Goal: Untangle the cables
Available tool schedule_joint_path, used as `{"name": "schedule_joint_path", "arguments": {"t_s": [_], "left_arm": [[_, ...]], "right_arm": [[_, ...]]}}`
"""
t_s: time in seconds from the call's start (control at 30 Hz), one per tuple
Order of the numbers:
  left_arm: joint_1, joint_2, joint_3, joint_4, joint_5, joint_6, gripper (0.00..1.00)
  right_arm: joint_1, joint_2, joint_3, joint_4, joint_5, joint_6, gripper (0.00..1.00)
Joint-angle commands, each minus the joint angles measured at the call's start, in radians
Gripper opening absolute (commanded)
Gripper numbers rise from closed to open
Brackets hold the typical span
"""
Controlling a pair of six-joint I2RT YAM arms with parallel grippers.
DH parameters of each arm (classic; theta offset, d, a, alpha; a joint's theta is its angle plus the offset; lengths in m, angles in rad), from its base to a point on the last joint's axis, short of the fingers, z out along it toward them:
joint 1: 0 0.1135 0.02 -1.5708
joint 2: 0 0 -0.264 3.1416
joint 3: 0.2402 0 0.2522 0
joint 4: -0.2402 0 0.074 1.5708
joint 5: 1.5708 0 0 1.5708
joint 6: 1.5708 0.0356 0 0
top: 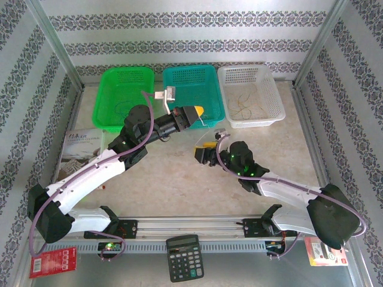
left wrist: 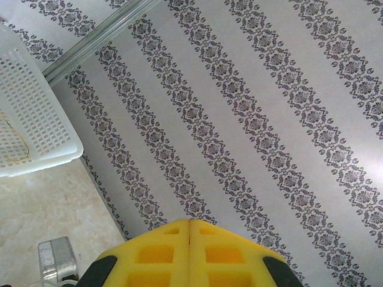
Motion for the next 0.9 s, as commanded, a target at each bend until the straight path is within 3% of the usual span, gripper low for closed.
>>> {"name": "schedule_joint_path", "arguments": {"t_s": [0.0, 0.23, 0.37, 0.47, 0.87], "left_arm": [[-0.007, 0.011, 0.034, 0.044, 0.029, -0.025, 0.00], [-0.010, 0.013, 0.062, 0.067, 0.035, -0.051, 0.00], [-0.010, 0.025, 0.119, 0.075, 0.041, -0.065, 0.00], [-0.010, 0.045, 0.190, 0.076, 0.052, -0.080, 0.00], [0.001, 0.142, 0.564, -0.093, 0.066, 0.039, 0.00]], "right_arm": [[0.021, 0.021, 0.057, -0.002, 0.023, -0.052, 0.64], [0.033, 0.133, 0.081, 0.077, 0.168, -0.063, 0.58], [0.034, 0.223, 0.068, 0.162, 0.195, -0.068, 0.32], [0.037, 0.281, 0.051, 0.219, 0.199, -0.059, 0.21], [0.043, 0.394, -0.147, 0.441, 0.290, 0.043, 0.15]]}}
